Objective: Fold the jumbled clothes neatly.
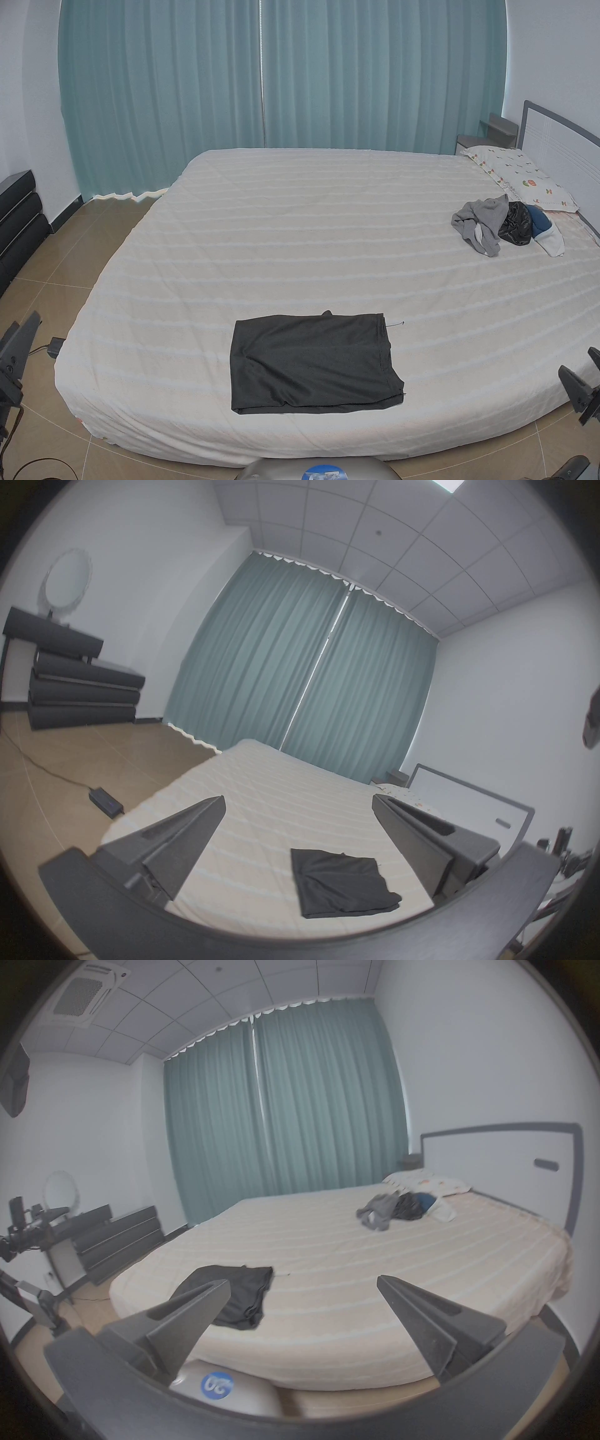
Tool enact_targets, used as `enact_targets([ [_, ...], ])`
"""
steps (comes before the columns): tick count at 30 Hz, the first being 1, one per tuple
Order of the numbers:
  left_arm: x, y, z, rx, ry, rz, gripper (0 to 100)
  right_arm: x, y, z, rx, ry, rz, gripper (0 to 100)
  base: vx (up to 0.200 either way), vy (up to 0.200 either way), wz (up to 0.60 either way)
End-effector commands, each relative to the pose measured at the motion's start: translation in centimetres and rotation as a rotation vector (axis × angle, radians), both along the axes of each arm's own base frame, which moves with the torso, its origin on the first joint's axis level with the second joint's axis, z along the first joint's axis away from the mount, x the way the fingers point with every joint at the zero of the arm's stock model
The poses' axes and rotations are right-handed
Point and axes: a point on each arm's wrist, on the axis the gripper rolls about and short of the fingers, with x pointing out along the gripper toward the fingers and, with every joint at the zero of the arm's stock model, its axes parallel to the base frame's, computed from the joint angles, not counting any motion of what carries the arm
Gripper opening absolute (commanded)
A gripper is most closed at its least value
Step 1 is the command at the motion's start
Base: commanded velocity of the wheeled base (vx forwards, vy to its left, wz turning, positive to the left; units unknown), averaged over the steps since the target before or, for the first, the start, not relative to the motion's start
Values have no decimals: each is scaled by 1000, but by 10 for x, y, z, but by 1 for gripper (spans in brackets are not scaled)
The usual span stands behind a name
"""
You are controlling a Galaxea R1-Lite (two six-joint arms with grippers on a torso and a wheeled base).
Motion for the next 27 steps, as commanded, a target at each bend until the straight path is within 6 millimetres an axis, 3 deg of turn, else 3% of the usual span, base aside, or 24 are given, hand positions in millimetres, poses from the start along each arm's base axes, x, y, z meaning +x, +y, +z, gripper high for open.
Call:
enact_targets([
  [1,-35,14,-7,57,-109,75,100,-28,-4,7,-73,-128,-89,100,0,0,0],
  [7,-49,17,-14,135,-131,176,100,-54,-5,-9,-196,-161,-100,100,0,0,0],
  [14,-68,20,-27,200,-161,239,100,-69,-4,-28,-241,-157,-145,100,0,0,0],
  [21,-69,20,-27,227,-158,284,100,-69,-4,-29,-248,-165,-146,100,0,0,0],
  [27,-69,24,-27,305,-134,467,100,-62,-4,-29,-242,-281,-185,100,0,0,0],
])
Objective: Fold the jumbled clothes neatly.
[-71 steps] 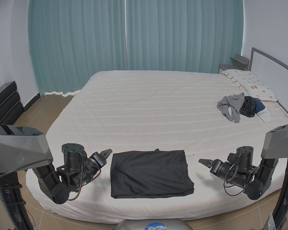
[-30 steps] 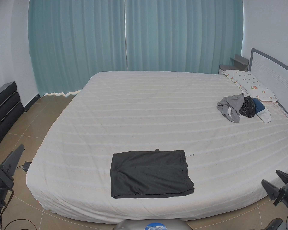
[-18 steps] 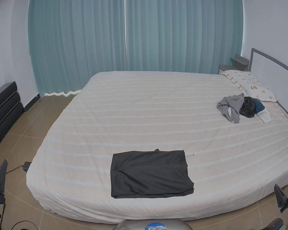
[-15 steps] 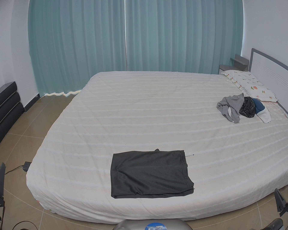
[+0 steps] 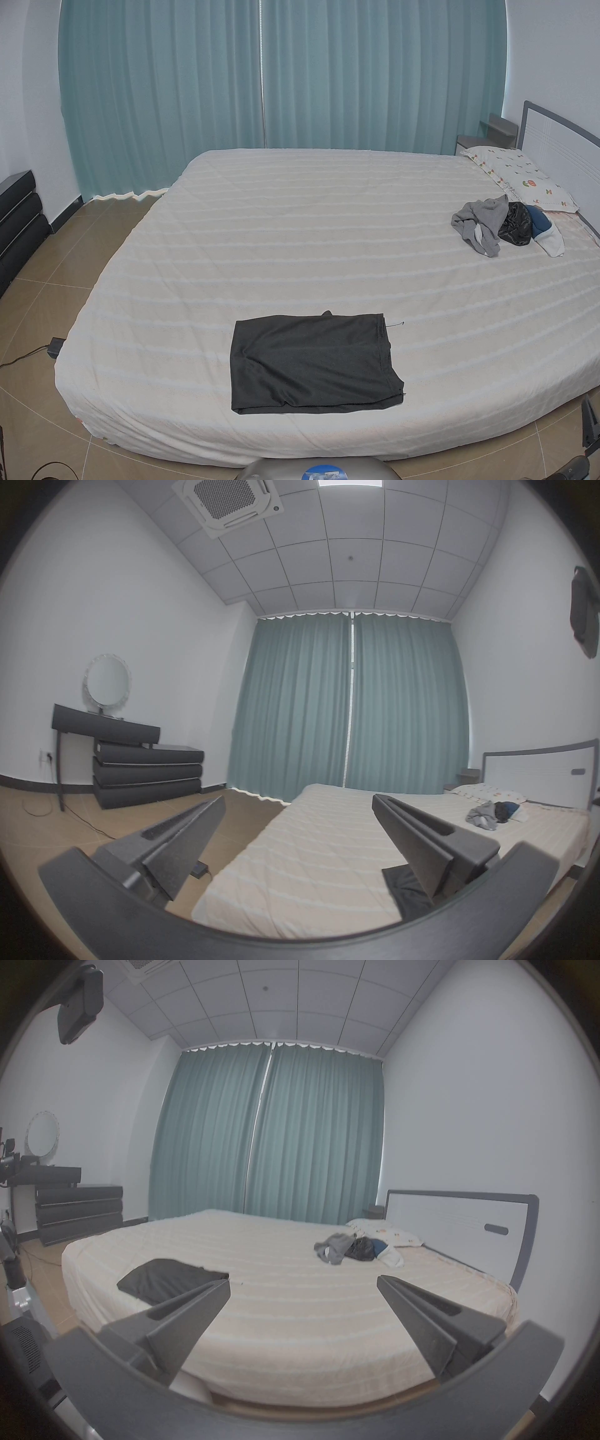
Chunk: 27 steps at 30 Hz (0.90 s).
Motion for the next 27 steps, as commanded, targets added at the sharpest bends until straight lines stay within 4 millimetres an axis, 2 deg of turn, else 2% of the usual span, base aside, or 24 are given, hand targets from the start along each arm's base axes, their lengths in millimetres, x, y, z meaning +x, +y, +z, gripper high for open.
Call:
enact_targets([
  [1,-3,2,5,34,-27,120,100,7,0,-6,-5,-135,-11,100,0,0,0],
  [4,-11,-1,20,60,-87,222,100,15,0,-15,-61,-235,-16,100,0,0,0],
  [6,-16,-4,27,75,-103,285,100,15,0,-14,-101,-261,-26,100,0,0,0],
  [10,-18,-8,24,121,-99,290,100,16,0,-16,-102,-240,-24,100,0,0,0],
  [15,-7,-8,-17,156,-73,144,100,18,0,-28,-54,-124,-14,100,0,0,0],
  [17,-4,-10,-19,172,-186,71,100,18,0,-28,-30,-123,-5,100,0,0,0],
  [19,0,-11,-27,198,-222,30,100,18,0,-29,-12,-121,-2,100,0,0,0],
  [27,9,-14,-50,214,4,-107,100,19,0,-35,70,-61,-12,100,0,0,0],
])
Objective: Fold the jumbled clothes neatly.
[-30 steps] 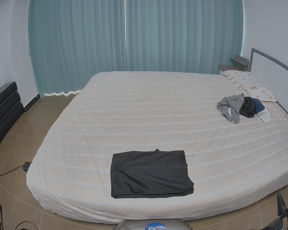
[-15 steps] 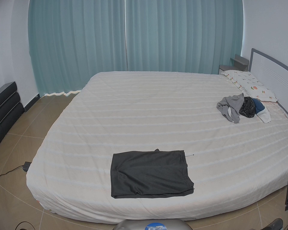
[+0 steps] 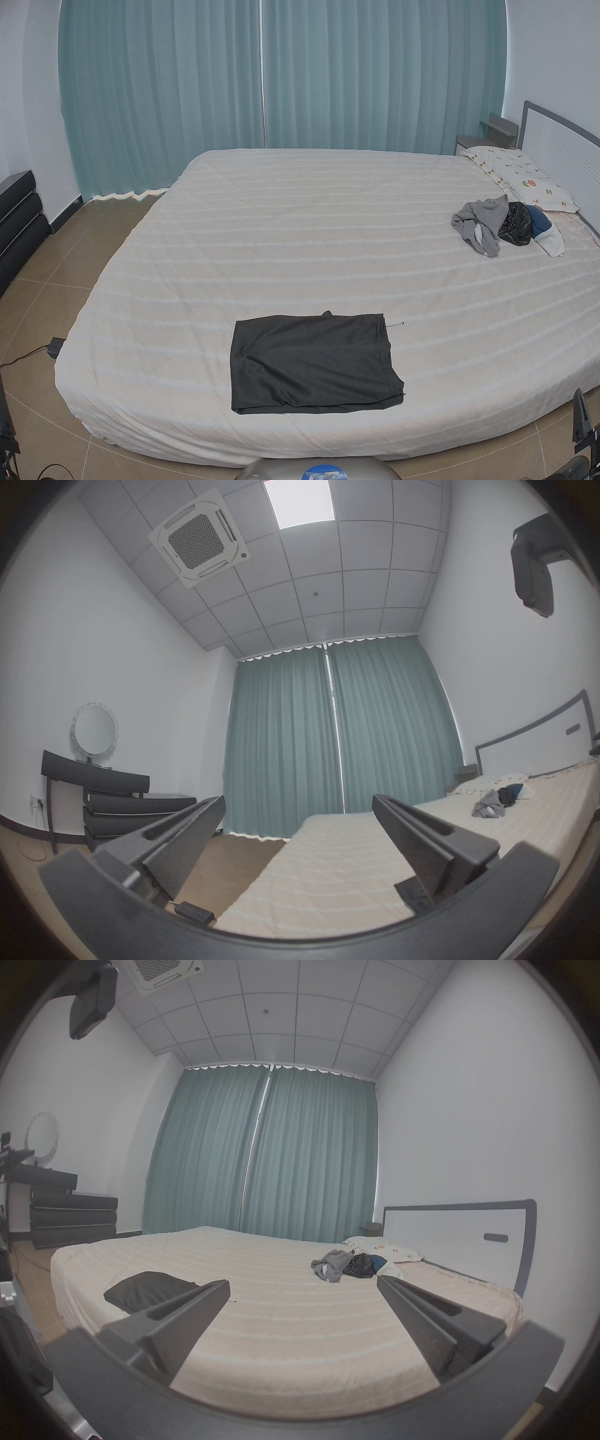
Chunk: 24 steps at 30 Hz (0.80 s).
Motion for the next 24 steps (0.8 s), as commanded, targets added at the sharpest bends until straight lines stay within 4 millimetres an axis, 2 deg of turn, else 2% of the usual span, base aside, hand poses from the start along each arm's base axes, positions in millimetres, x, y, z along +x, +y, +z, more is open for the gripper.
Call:
enact_targets([
  [1,8,-2,-29,19,202,-78,100,1,0,-10,79,49,1,100,0,0,0],
  [7,11,-3,-45,27,363,-139,100,1,0,-10,77,49,-2,100,0,0,0],
  [14,11,-3,-45,28,368,-139,100,1,-1,-10,95,47,-14,100,0,0,0],
  [18,11,-2,-46,-50,363,-130,100,1,-3,-10,109,44,-108,100,0,0,0],
  [24,11,-1,-46,-117,355,-102,100,1,-2,-10,89,45,-98,100,0,0,0],
])
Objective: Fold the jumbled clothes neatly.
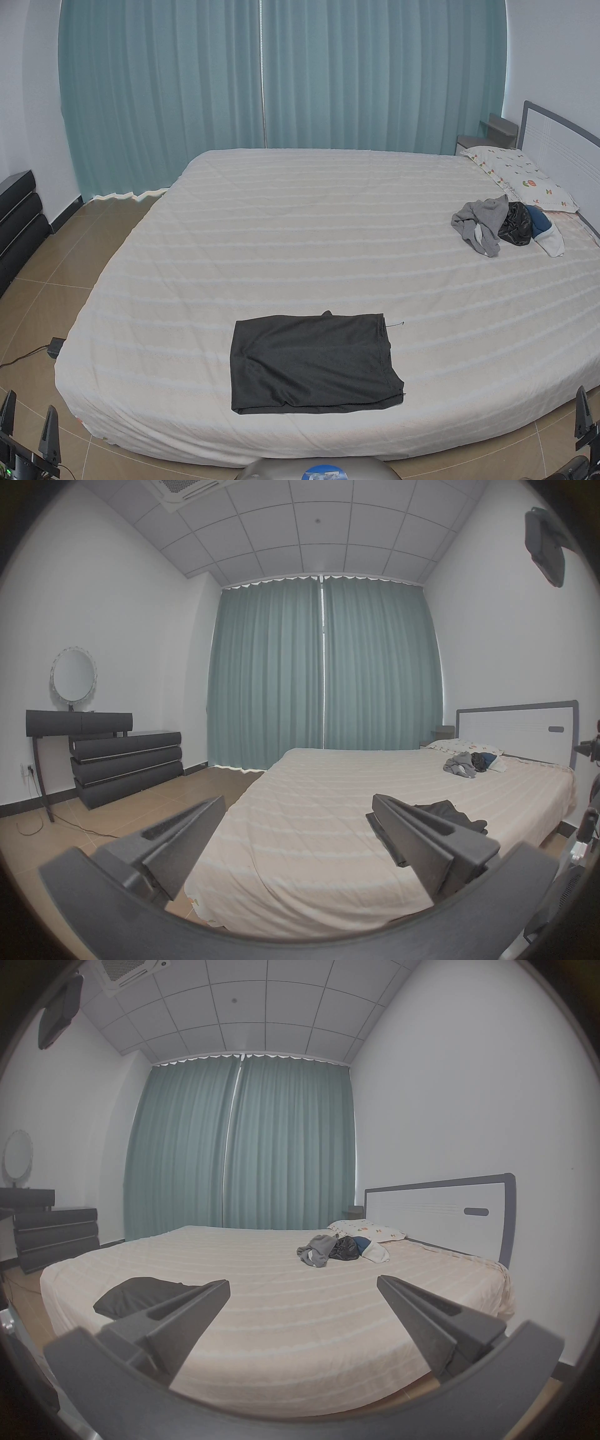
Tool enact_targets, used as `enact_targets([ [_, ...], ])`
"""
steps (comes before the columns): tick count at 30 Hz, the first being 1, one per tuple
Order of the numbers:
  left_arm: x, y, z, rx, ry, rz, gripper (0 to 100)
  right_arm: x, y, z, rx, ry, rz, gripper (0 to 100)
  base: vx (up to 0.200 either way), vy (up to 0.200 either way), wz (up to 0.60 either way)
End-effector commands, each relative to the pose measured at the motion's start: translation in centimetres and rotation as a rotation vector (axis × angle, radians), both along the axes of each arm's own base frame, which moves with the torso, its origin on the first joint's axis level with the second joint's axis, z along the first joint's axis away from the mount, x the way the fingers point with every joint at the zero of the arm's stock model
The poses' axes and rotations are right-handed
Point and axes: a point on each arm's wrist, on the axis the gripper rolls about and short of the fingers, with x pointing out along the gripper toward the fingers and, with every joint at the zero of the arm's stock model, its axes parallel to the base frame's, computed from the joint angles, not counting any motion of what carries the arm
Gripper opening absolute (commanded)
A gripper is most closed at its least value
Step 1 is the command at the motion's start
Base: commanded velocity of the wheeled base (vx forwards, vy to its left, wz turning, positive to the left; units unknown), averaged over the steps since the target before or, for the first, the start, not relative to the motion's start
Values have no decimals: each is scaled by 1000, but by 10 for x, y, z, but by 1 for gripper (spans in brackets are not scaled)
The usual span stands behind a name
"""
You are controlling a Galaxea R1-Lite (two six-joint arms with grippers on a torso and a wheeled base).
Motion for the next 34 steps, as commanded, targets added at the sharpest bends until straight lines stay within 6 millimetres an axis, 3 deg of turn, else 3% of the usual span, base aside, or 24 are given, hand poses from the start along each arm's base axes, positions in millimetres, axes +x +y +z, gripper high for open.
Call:
enact_targets([
  [1,0,0,-5,0,3,-5,100,0,1,-5,-58,13,22,100,0,0,0],
  [8,0,-3,-10,12,65,-150,100,1,3,-5,-86,13,141,100,0,0,0],
  [17,1,-3,-10,33,52,-151,100,0,4,-13,40,97,188,100,0,0,0],
  [34,1,-3,-10,31,57,-149,100,1,4,-13,43,84,195,100,0,0,0],
])
